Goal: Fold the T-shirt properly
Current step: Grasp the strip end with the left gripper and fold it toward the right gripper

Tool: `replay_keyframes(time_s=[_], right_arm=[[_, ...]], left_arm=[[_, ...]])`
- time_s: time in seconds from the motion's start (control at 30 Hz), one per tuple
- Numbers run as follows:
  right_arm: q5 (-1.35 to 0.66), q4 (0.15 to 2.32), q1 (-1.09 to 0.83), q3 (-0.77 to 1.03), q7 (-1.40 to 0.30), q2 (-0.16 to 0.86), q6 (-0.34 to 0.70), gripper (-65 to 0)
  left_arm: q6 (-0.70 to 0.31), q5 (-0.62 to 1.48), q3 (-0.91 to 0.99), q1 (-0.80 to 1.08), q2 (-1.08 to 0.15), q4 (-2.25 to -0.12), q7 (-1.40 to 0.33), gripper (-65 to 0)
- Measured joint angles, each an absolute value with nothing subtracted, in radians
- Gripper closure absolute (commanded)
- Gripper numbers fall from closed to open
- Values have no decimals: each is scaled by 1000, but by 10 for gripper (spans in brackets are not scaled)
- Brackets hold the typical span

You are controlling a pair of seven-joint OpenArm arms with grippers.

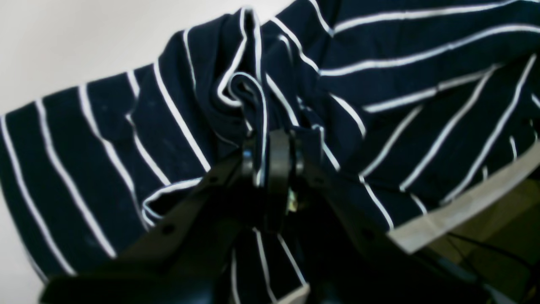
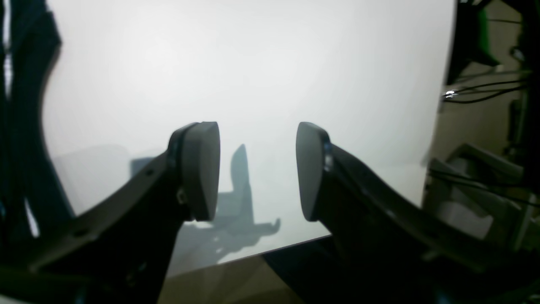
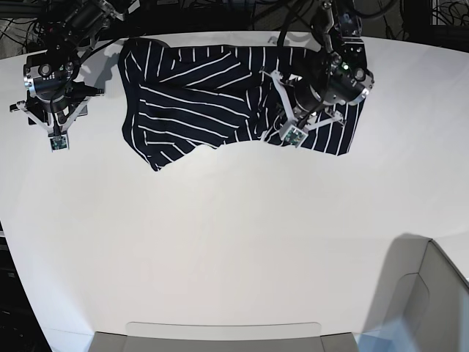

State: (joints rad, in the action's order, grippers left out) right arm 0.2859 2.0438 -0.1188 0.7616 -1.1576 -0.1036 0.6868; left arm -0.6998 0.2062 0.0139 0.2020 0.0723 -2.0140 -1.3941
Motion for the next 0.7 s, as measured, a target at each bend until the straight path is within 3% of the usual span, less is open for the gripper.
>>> replay_keyframes(time_s=[0.23, 0.43, 0.7], right_arm=[[291, 2042, -121, 738, -1161, -104, 687, -291], [292, 2041, -122, 736, -1162, -102, 687, -291], [292, 2041, -120, 736, -1162, -105, 687, -291]], left_arm=[[-702, 210, 33, 209, 23, -2013, -1394, 0], [-696, 202, 279, 180, -45, -2012, -1406, 0], [-697, 267, 232, 216, -61, -2013, -1402, 0]])
